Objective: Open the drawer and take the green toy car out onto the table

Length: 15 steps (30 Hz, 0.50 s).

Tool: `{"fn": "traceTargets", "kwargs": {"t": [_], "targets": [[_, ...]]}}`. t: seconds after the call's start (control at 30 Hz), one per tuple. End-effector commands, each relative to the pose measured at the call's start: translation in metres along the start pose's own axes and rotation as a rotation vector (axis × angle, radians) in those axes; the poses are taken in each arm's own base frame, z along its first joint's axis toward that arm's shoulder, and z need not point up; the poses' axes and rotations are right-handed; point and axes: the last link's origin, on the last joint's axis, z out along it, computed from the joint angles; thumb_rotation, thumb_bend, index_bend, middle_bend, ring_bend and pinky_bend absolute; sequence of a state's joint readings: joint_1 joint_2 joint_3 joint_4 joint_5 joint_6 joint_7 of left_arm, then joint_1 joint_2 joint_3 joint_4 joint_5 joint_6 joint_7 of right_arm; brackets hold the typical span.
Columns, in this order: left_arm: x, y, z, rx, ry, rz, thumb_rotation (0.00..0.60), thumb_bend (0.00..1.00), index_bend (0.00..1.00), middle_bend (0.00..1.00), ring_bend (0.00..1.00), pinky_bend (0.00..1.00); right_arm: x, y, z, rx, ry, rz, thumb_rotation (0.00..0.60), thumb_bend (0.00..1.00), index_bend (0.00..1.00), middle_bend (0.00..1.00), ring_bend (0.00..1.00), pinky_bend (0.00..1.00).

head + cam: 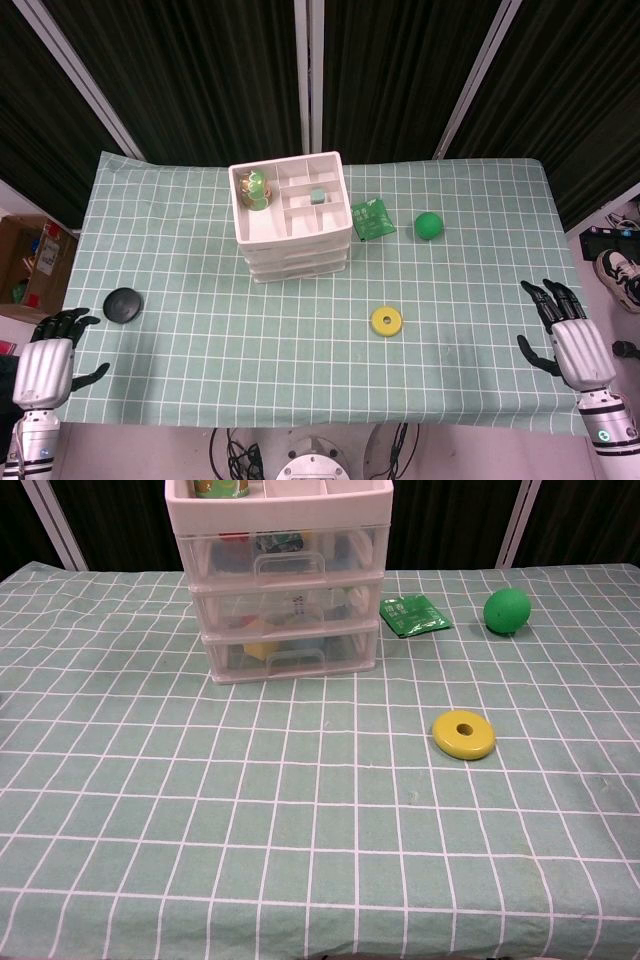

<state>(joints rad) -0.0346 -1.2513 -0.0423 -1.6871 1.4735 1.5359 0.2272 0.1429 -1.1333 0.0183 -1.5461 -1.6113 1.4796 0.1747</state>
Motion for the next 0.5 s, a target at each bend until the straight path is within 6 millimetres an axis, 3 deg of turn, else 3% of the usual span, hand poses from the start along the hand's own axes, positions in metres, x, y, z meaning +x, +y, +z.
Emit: {"fn": "traceTargets", "kwargs": {"t": [0.03, 0.13, 0.27, 0.4, 0.5], "targets": [[0.0, 0.0, -0.001, -0.004, -0.001, -0.005, 0.6, 0.09, 0.32, 0.22, 0.18, 0.2, -0.002, -0.009, 0.009, 0.057, -0.005, -0.051, 0.6, 0.32, 0.0, 0.21, 0.09, 0.13], [0.001, 0.0, -0.002, -0.009, 0.003, -0.007, 0.6, 0.09, 0.32, 0.22, 0.18, 0.2, -0.005, -0.033, 0.026, 0.161, -0.016, -0.121, 0.6, 0.32, 0.0, 0.34, 0.23, 0.26], [0.001, -0.001, -0.006, -0.005, 0.009, -0.018, 0.6, 0.09, 0.32, 0.22, 0.18, 0.2, -0.009, -0.079, 0.058, 0.325, -0.024, -0.227, 0.6, 0.32, 0.01, 0.54, 0.49, 0.5], [0.0, -0.005, -0.011, 0.012, 0.013, -0.03, 0.6, 0.09, 0.32, 0.22, 0.18, 0.2, -0.015, -0.125, 0.088, 0.451, -0.015, -0.364, 0.6, 0.32, 0.09, 0.71, 0.69, 0.69], [-0.002, -0.008, -0.013, 0.016, 0.013, -0.036, 0.6, 0.09, 0.32, 0.22, 0.18, 0.2, -0.024, -0.156, 0.11, 0.522, 0.013, -0.506, 0.6, 0.32, 0.14, 0.79, 0.81, 0.79]]}}
